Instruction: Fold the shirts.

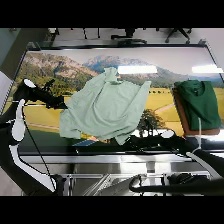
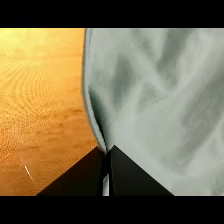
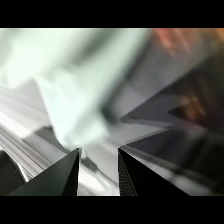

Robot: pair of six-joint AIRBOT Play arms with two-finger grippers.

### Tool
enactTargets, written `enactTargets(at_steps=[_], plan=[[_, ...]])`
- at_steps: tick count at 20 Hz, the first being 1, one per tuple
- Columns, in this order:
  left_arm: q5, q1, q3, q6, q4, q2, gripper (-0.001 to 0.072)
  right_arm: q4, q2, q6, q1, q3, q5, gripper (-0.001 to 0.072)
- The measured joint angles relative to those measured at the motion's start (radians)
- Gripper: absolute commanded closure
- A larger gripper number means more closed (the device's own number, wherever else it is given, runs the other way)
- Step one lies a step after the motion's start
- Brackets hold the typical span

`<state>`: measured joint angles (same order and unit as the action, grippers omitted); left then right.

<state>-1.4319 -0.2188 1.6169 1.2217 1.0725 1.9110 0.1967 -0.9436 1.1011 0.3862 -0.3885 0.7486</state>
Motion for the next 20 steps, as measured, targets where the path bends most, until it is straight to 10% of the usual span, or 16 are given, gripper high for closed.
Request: enactTargets(at_steps=[3,6,14,20], plan=[[-0.010,0.000,0.006,0.000,-0.001,0.000,0.0695,-0.096,-0.046,-0.099,0.016,-0.039,-0.045,0.0420],[-0.024,0.000,0.008,0.000,0.000,0.000,0.0696,-0.128,-0.065,-0.145,0.022,-0.065,-0.096,0.0694],[-0.036,-0.034,0.008,0.023,-0.055,-0.124,0.0697,0.041,0.082,-0.093,-0.082,-0.209,-0.042,0.0691],[0.037,-0.067,0.008,0.043,-0.277,-0.549,0.0696,0.320,0.237,0.018,-0.374,-0.720,0.206,0.0692]])
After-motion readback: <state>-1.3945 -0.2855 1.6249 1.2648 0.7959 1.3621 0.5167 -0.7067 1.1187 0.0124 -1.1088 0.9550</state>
